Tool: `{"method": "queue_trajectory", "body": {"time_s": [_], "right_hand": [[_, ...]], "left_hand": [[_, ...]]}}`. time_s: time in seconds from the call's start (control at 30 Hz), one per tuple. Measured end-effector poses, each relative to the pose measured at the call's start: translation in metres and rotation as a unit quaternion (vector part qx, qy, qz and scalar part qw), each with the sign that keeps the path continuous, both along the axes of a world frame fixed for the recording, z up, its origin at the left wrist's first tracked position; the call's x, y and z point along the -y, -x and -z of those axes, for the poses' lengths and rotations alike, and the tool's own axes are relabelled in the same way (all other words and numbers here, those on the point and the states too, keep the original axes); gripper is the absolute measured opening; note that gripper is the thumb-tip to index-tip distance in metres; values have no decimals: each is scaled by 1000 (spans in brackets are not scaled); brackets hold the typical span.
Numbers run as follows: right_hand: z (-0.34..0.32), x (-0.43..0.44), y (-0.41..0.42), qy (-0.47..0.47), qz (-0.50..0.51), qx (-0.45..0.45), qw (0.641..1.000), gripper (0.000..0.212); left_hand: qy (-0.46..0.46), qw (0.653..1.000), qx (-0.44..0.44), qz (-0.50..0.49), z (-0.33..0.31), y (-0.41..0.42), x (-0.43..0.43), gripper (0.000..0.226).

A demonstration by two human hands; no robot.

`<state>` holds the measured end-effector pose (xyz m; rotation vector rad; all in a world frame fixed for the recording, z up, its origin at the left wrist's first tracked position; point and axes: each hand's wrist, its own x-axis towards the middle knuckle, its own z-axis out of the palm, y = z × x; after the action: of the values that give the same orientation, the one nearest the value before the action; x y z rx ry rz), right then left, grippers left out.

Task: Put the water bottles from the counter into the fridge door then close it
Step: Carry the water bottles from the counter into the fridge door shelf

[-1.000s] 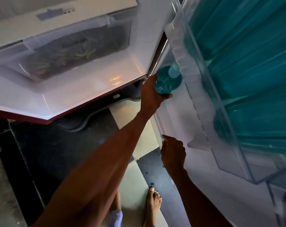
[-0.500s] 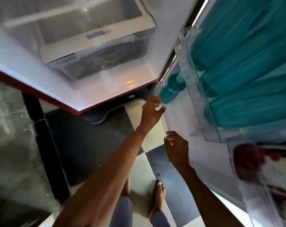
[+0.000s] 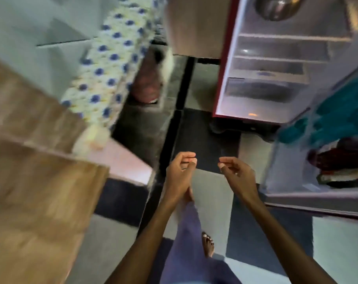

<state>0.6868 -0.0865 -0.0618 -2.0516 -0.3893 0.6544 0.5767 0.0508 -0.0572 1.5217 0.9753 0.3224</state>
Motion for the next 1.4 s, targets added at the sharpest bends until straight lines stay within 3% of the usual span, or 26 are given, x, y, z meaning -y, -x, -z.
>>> {"method": "queue_trajectory", "body": {"time_s": [0.23, 0.4, 0.53, 0.63, 0.7, 0.8, 0.9, 1.03, 1.13, 1.3, 1.4], "right_hand": [[-86, -64, 184, -62, -250, 15, 966, 17], [-96, -151, 299, -73, -371, 57, 924, 21], [-76, -229, 366, -2, -475, 204, 856, 42], [-59, -276, 395, 93, -514, 293, 801, 67], [-48, -300, 407, 138, -522, 318, 779, 76], [-36, -315, 417, 191, -528, 318, 764, 81], [-29, -317, 420, 207, -520, 328, 761, 81], [-28, -315, 419, 206, -518, 320, 766, 81], [-32, -312, 414, 190, -494, 300, 794, 80], [-51, -290, 383, 175, -429, 296, 835, 70], [-60, -254, 333, 173, -373, 281, 867, 68]], "left_hand": [[-78, 971, 39, -224, -85, 237, -18, 15], [-126, 899, 55, -416, -111, 369, -76, 23], [-193, 830, 22, -523, -112, 444, -159, 59], [-183, 839, -17, -512, -105, 485, -230, 95], [-164, 861, 8, -482, -99, 505, -274, 111], [-168, 890, 36, -422, -88, 525, -322, 99], [-161, 909, 47, -382, -88, 527, -345, 86], [-185, 891, 54, -412, -92, 520, -348, 79], [-211, 888, 40, -406, -98, 516, -338, 78], [-221, 919, 24, -327, -109, 484, -297, 72], [-192, 941, 34, -275, -115, 422, -264, 71]]}}
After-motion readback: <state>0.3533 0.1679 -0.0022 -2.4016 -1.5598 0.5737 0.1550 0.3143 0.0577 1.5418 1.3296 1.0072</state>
